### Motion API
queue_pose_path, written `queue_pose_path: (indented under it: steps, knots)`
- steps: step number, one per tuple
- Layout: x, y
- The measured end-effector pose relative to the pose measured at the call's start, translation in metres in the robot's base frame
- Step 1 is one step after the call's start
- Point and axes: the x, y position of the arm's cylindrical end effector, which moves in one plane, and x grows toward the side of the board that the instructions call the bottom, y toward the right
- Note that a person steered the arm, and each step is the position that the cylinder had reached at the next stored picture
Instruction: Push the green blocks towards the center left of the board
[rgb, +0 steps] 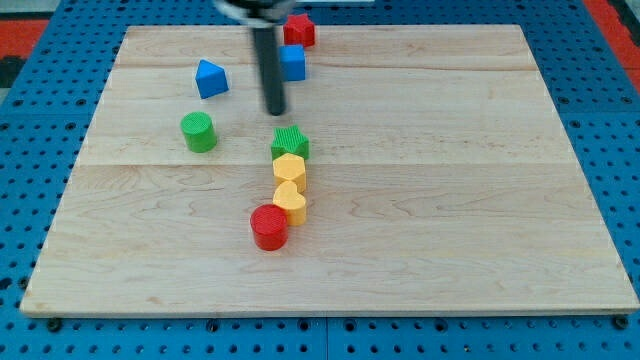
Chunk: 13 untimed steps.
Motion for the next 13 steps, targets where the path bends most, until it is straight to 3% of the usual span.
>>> queue_pose_path:
  steps: [1, 3, 4, 5, 6, 7, 8, 9, 11, 13]
  knots:
    - [0.034, 0.001]
    - [0.061, -0.094]
    - [0.029, -0.073]
    - [0.070, 0.000]
    - [0.111, 0.035]
    - [0.121, 0.025]
    - [0.102, 0.020]
    - [0.103, -0.064]
    - [0.069, -0.012]
    - [0.096, -0.172]
